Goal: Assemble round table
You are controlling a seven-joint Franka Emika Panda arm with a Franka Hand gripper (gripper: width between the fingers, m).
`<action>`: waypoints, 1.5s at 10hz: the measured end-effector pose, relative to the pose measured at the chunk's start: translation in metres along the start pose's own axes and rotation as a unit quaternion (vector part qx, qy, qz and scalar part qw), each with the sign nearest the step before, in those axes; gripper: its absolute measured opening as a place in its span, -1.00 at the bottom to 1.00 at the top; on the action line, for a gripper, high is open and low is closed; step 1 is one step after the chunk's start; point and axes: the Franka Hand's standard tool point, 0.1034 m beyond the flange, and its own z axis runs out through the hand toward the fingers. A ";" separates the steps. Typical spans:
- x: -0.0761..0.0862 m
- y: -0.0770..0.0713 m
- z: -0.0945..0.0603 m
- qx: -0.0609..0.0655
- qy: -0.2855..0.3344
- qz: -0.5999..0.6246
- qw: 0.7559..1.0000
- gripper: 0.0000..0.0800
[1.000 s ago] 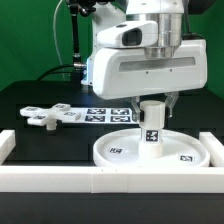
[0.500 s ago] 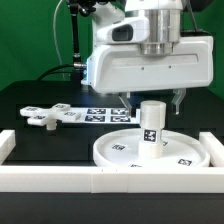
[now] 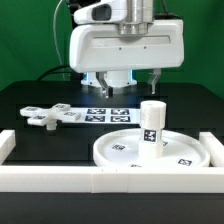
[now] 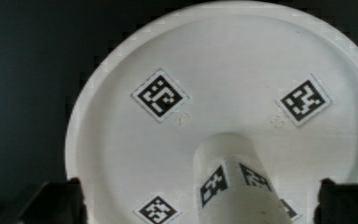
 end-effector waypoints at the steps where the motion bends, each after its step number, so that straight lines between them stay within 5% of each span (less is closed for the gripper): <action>1: 0.001 -0.001 0.000 0.000 0.000 -0.001 1.000 0.62; 3: -0.001 0.001 0.000 0.000 0.000 -0.002 1.000 0.62; 5: -0.036 0.037 0.006 -0.016 0.008 -0.100 0.995 0.62; 7: -0.067 0.069 0.011 -0.018 0.000 -0.098 0.995 0.62; 11: -0.065 0.066 0.011 -0.018 0.001 -0.098 0.995 0.62; 13: -0.093 0.100 0.012 -0.024 -0.010 -0.061 0.998 0.62; 15: -0.106 0.108 0.014 -0.020 -0.024 -0.033 0.999 0.62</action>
Offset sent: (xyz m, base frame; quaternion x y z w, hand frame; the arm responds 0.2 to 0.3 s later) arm -0.0285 -0.0463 -0.0081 0.0017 0.0170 -0.1121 0.9936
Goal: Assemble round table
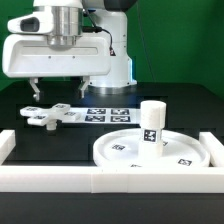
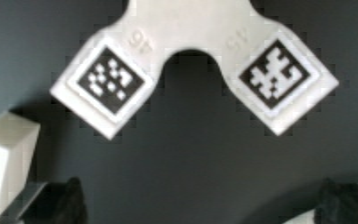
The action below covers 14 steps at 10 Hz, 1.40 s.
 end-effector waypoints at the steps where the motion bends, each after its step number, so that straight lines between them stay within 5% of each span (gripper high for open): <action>1: 0.001 -0.001 0.000 0.000 0.001 -0.001 1.000 0.62; 4: -0.002 0.000 0.001 0.002 -0.002 0.003 1.000 0.62; 7: -0.028 0.000 0.013 0.015 -0.028 0.029 0.999 0.62; 11: -0.026 0.000 0.014 0.014 -0.027 0.025 0.999 0.62; 14: -0.046 0.000 0.022 0.020 -0.039 0.022 0.999 0.62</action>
Offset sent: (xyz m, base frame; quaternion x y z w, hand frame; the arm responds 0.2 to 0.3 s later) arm 0.0000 0.0000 0.0000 0.0000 0.0000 0.0000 1.0000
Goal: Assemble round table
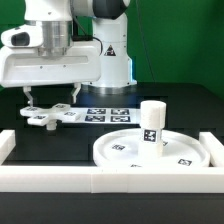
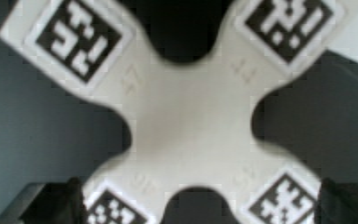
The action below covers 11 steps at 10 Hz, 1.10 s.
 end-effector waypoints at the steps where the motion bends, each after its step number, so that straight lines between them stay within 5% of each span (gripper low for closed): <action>1: -0.003 0.001 0.001 0.001 -0.002 -0.002 1.000 0.62; 11: -0.009 0.003 0.019 -0.001 -0.010 -0.010 1.000 0.62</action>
Offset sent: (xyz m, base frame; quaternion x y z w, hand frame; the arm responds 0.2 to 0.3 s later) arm -0.0014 -0.0026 -0.0112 0.0067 0.0162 -0.0075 0.9998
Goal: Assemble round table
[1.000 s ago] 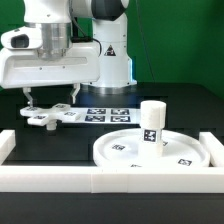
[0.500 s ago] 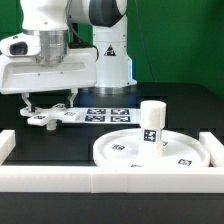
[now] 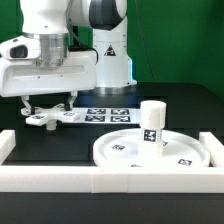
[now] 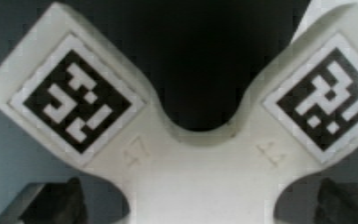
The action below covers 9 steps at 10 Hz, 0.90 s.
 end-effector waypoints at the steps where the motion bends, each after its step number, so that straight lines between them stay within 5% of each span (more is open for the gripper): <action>1: 0.000 0.000 0.000 0.000 0.000 0.000 1.000 0.62; 9: -0.002 -0.001 0.008 0.003 -0.007 -0.001 1.000 0.51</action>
Offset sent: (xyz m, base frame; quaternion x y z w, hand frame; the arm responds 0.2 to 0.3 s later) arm 0.0055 0.0023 -0.0074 -0.0021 0.0097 0.0055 0.9999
